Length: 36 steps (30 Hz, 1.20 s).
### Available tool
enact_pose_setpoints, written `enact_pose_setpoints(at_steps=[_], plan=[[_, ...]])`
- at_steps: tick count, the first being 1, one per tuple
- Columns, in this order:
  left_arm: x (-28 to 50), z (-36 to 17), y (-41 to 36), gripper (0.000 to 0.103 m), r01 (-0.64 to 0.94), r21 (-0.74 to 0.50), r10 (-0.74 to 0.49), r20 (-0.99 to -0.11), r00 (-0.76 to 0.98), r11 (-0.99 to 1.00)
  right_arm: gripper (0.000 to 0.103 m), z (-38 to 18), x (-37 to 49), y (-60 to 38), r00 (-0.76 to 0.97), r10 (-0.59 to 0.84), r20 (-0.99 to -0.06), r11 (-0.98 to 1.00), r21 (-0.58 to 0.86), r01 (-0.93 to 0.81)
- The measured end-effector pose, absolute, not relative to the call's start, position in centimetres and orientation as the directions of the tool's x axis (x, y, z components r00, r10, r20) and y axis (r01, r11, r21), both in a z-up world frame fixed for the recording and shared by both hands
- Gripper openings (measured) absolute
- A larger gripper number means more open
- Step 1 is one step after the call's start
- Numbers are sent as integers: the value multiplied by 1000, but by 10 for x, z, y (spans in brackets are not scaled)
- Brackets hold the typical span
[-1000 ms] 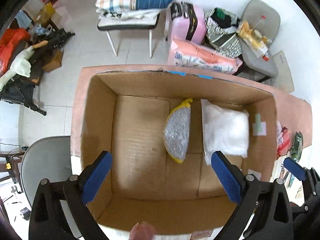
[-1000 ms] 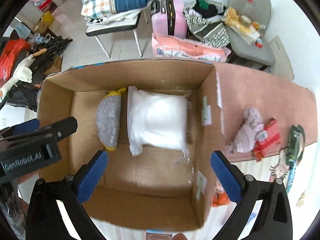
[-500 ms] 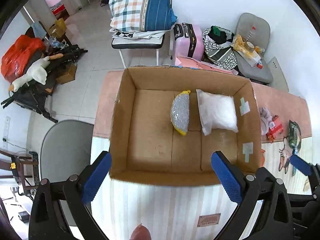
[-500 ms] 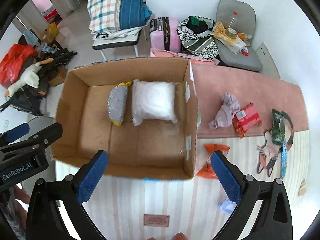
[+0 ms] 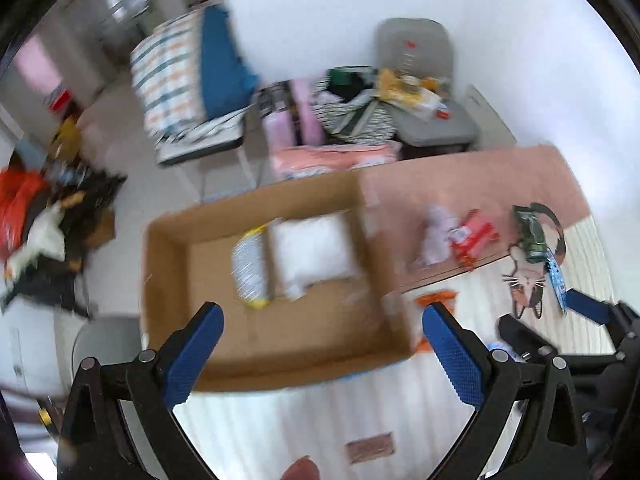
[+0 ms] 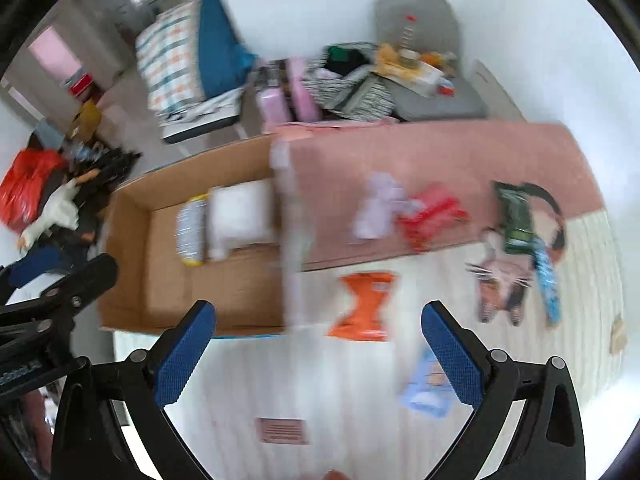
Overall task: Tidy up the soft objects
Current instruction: 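Grasp the red snack bag with the left gripper while the right grasps the green Deeyeo pouch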
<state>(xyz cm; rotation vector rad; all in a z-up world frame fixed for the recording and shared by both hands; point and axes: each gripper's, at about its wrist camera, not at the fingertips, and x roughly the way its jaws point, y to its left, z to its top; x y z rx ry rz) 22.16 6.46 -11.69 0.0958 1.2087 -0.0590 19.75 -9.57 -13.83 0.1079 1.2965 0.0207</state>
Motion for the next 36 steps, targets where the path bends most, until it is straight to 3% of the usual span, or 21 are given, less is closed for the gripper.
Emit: enact_pose_setpoints(at_steps=[6,9,11,16,20,21,23,26,28,31,32,34,36], plan=[[302,-175,-52,102,272,77,2,-964,266,959,103,-175,260,-248,188,-18,-982,975,25,222],[338,-223,-109,102,386,99,32,-984,178,917,101,-213,294,-310,112,8,-994,964,37,262],[361,-262,-147,102,473,101,59,-993,103,875,93,-237,312,-334,64,48,-997,962,63,266],[377,-340,-202,102,630,88,146,-988,-41,772,89,-297,343,-364,-48,80,-996,967,66,245],[381,-384,-218,101,641,29,171,-972,-162,767,89,-335,359,-373,-118,107,-987,970,78,231],[382,-388,-219,97,638,26,174,-970,-170,770,89,-342,362,-374,-132,109,-985,971,77,226],[382,-395,-221,68,621,1,164,-965,-205,784,89,-355,366,-376,-157,115,-981,972,78,221],[382,-396,-221,56,566,-17,150,-957,-248,824,89,-372,370,-379,-197,117,-973,974,73,216],[381,-393,-218,52,515,-28,125,-958,-260,857,89,-384,372,-379,-226,121,-967,974,71,216],[381,-394,-208,52,414,-41,85,-956,-279,909,74,-390,373,-377,-234,97,-967,976,47,212],[380,-394,-206,50,387,-44,73,-957,-282,921,57,-388,373,-376,-233,64,-970,979,15,204],[376,-389,-197,45,315,-56,38,-958,-285,948,39,-383,372,-375,-226,70,-972,976,20,218],[369,-377,-189,44,258,-96,-23,-962,-271,962,37,-371,369,-371,-207,92,-974,974,45,222]])
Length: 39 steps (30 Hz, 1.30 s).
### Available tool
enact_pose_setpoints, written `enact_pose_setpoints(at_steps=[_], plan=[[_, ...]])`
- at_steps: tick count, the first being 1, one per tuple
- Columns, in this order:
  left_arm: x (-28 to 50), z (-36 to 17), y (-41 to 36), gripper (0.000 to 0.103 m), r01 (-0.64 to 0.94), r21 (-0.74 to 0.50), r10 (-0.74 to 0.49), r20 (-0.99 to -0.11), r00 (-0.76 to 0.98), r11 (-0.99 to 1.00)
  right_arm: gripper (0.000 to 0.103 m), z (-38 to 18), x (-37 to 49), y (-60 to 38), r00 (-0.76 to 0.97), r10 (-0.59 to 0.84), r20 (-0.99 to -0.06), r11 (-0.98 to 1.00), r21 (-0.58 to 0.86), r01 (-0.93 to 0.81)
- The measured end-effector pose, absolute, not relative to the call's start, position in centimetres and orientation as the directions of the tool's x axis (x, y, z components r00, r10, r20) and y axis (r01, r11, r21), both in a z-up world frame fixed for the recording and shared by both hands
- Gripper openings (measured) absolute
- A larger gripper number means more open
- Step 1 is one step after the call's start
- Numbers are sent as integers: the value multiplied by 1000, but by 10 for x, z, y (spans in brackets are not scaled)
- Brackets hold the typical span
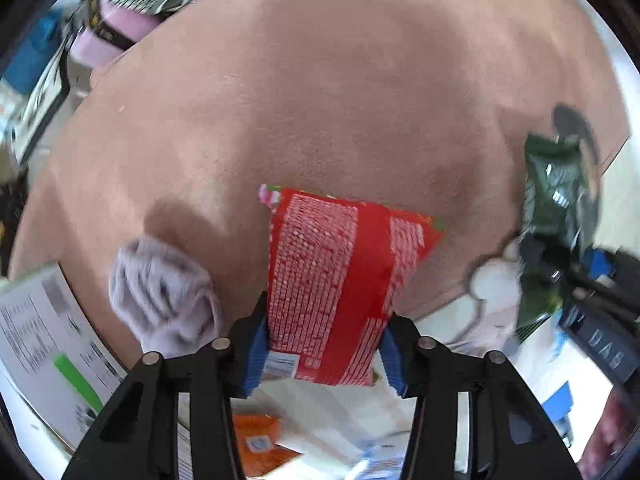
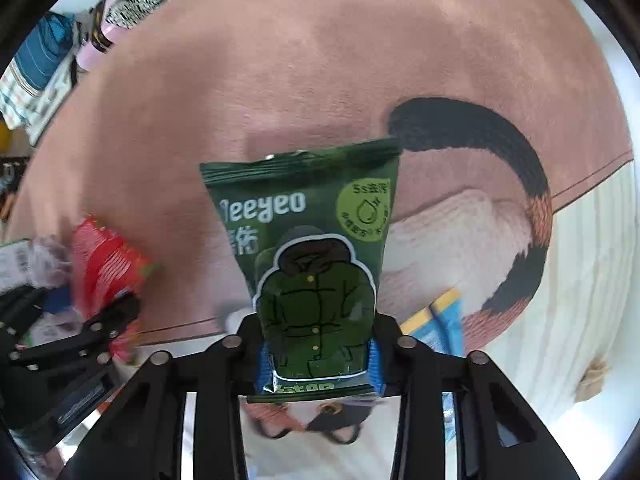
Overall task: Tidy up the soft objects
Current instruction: 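Grasp the red snack bag with the left gripper while the right grasps the green Deeyeo pouch, then lower both bags into the box and open both grippers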
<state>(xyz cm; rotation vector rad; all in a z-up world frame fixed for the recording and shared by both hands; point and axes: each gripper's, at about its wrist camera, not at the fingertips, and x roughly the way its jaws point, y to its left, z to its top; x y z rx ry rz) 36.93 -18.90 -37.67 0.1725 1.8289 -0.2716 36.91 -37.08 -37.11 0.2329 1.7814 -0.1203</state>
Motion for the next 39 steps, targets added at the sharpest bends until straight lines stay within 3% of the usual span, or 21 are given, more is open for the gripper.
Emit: enact_pose_setpoints(at_steps=[13,20,25,30,39], plan=[[308,-223,-79,43,70,-309,-311,-950,26,949,36,-238,311,-285,9,175,-985,975,174,137],[280,-162,32,43,-44,-302,-295,-947,126,952,36,-194,274,-154,51,269,-962,963,270,2],[273,-170,136,43,-153,-220,-202,-971,125,964,36,-197,262,-47,26,293,-956,953,290,-91],[275,-208,207,43,-228,-147,-139,-989,52,963,35,-226,261,32,-27,219,-975,966,221,-132],[315,-293,279,43,-292,-57,-83,-993,-78,955,35,-307,272,69,-115,126,-985,981,141,-134]])
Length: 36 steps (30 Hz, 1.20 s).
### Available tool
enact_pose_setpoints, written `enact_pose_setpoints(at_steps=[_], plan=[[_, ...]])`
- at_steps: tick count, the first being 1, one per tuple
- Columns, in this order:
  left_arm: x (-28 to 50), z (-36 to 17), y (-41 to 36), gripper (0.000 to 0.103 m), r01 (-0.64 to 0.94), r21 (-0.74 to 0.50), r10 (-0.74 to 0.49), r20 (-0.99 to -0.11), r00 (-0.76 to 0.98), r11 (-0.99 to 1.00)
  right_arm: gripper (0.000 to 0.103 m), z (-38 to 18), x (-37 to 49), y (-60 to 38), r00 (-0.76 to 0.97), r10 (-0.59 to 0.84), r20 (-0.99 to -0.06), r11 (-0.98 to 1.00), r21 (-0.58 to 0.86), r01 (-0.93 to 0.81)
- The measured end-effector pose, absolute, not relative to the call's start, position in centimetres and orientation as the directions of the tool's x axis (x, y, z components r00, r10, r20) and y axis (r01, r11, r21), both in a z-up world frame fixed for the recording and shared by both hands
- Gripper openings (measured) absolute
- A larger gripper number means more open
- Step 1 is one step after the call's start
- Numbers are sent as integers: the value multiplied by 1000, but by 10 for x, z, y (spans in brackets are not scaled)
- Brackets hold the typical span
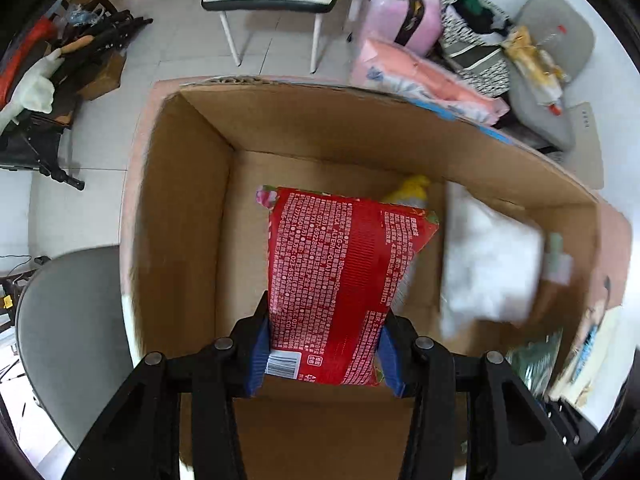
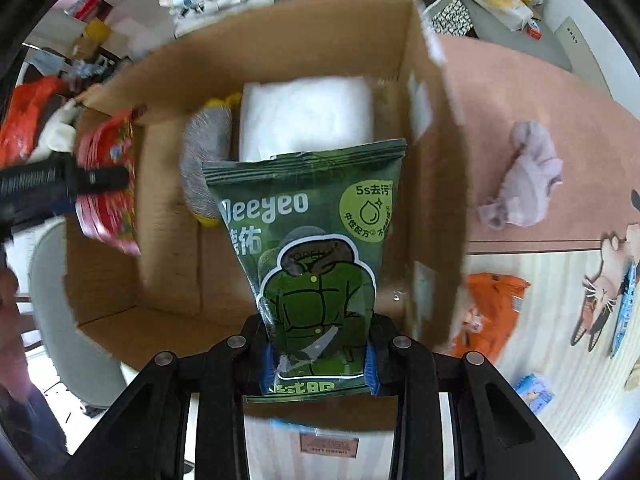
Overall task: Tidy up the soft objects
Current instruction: 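Lower both bags into the box and open both grippers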
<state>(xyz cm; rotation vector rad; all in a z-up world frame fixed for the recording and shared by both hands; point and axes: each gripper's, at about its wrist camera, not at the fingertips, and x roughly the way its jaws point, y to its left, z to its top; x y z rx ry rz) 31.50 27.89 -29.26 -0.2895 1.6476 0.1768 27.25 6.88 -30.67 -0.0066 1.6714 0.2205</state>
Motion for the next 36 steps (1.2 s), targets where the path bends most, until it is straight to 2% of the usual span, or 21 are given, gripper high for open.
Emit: enact_pose_setpoints(at_steps=[12,15,16,18,20,21,22,24,25,26,32,36], plan=[[341,-346,282,44,-244,-35,-79,-982,-173,969,36,-356,276,85,-182,50,-982,988,75,-136],[340,-345,289,45,-278,-55,-109,-977,-181,959,38,-357,279,89,-211,80,-974,988,106,-115],[339,-341,291,45,-294,-69,-126,-976,-178,953,45,-357,282,92,-223,87,-971,988,113,-107],[339,-329,293,59,-296,-87,-138,-979,-153,951,62,-350,284,96,-228,121,-966,984,147,-102],[337,-315,294,76,-284,-81,-121,-985,-126,955,71,-338,286,101,-218,137,-966,980,164,-109],[335,-303,293,80,-273,-73,-104,-989,-102,959,73,-330,286,104,-205,137,-969,980,163,-116],[334,-294,293,88,-266,-69,-95,-992,-87,961,77,-325,287,107,-197,133,-971,980,159,-123],[326,-272,292,91,-261,-71,-84,-996,-39,963,98,-311,287,110,-162,98,-982,982,121,-144],[322,-263,291,97,-255,-69,-77,-997,-23,965,103,-302,288,112,-131,80,-988,983,100,-154],[315,-254,291,101,-248,-64,-68,-998,-8,967,103,-295,288,111,-110,74,-991,984,90,-155],[263,-202,280,101,-206,-40,-19,-994,106,978,103,-256,286,97,-19,54,-998,986,56,-160],[239,-194,270,101,-192,-41,-16,-991,131,981,103,-230,271,87,33,71,-997,985,65,-159]])
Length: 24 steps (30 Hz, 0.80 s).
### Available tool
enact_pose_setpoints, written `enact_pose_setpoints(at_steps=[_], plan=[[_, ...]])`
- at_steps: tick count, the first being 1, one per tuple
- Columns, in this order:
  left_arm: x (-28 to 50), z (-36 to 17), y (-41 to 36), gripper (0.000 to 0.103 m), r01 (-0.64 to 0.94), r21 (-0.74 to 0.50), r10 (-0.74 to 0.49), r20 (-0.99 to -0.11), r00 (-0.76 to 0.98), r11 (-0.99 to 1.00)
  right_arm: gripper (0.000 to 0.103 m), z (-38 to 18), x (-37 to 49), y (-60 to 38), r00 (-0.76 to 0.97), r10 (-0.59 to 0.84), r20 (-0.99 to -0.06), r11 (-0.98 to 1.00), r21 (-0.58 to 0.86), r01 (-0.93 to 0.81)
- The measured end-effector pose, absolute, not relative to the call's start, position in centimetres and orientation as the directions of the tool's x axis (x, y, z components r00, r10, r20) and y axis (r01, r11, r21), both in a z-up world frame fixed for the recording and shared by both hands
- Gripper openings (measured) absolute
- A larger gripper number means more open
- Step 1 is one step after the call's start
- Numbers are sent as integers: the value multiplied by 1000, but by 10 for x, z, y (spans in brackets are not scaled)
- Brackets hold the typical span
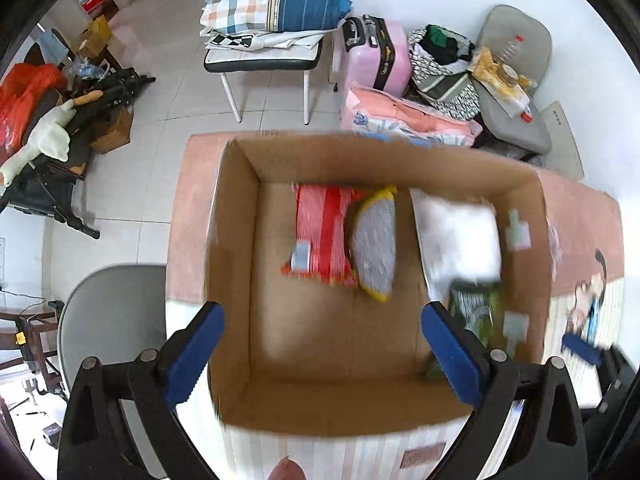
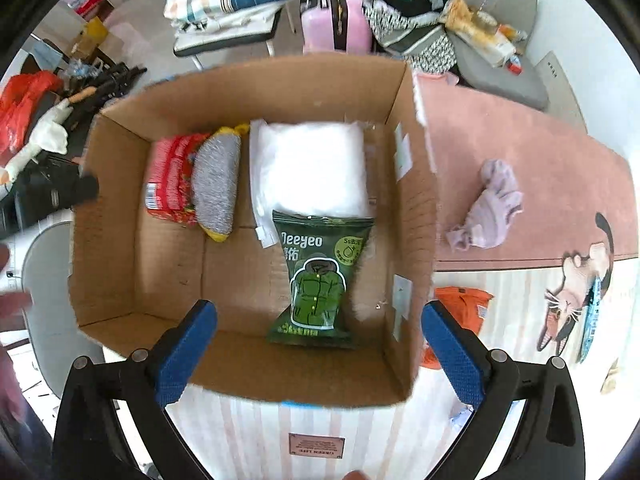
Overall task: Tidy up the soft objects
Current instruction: 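Lower both bags into the box and open both grippers, then grasp the orange snack bag with the left gripper while the right grasps the blue cartoon pack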
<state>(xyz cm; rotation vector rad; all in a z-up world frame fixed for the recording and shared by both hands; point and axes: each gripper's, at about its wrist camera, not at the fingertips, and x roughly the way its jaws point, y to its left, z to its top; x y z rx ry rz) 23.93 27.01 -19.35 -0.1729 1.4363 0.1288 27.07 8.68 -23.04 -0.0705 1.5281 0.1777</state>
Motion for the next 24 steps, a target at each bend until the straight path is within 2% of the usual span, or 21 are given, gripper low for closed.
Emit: enact_pose_setpoints(at_steps=[15,24], plan=[[164,-117,240,101,-186,-24,31,-958,287,982,103,-133,200,66,224,153,-963,979,117,-168],[165,-100,195,102,-161,11,65,-938,339,987,103,-120,187,22,251,231,-940,971,206,-121]])
